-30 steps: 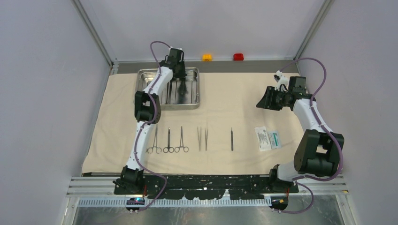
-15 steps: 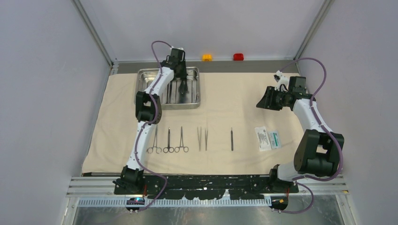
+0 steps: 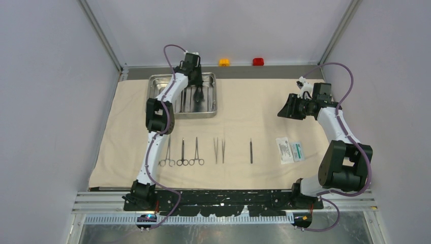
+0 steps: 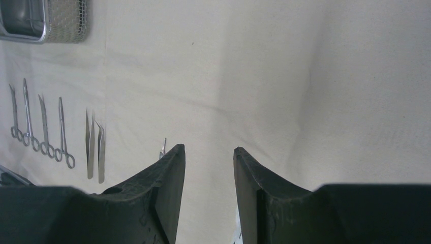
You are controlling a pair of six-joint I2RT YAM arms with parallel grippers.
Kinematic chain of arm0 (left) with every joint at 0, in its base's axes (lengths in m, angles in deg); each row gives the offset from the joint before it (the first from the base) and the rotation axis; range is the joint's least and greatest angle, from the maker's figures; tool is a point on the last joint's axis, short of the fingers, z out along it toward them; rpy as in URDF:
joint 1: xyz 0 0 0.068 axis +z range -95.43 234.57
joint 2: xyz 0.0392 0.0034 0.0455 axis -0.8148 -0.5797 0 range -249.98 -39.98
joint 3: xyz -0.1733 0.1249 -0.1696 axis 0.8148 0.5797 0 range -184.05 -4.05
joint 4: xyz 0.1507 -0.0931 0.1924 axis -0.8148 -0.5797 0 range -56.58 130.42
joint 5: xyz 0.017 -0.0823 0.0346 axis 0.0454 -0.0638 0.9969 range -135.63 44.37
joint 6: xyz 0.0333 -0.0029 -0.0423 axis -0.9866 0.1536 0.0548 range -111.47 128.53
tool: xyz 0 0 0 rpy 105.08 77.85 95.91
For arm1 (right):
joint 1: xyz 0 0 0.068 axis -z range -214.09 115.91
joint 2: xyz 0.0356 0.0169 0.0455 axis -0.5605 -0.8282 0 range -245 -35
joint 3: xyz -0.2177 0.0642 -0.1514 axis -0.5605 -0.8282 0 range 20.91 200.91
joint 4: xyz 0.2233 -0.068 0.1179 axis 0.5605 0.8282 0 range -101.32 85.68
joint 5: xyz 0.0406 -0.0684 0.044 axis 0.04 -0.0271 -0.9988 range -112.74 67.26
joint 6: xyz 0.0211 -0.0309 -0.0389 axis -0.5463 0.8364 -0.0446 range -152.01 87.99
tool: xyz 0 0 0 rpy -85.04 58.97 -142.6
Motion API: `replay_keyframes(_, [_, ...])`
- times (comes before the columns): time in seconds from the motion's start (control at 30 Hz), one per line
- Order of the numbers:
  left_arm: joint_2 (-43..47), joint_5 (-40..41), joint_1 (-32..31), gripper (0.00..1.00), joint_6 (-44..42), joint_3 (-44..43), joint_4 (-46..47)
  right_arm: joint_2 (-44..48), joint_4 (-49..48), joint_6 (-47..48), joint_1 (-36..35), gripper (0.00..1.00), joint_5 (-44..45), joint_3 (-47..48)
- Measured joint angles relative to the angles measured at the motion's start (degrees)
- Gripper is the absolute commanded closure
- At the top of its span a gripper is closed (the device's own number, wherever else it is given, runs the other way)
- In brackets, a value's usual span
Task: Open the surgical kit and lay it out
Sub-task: Pick up the medical item from the container.
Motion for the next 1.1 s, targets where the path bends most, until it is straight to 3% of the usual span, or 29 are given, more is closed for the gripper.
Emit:
replay_keyframes(0.5, [0.11, 0.07, 0.00, 0.87, -0.07, 0.31, 0.04, -0.02, 0.00, 0.00, 0.00, 0.54, 0.00, 0.00])
replay_keyframes(0.8, [0.11, 0.09, -0.02, 0.99, -0.74, 0.17, -0.24, -0.02, 0.00, 0.00, 0.00, 0.54, 0.00, 0.00])
replay_keyframes(1.1, [0.00, 0.33, -0.17, 1.00, -2.36, -0.98, -2.32, -0.02, 0.00, 0.02, 0.00, 0.55, 0.00, 0.00])
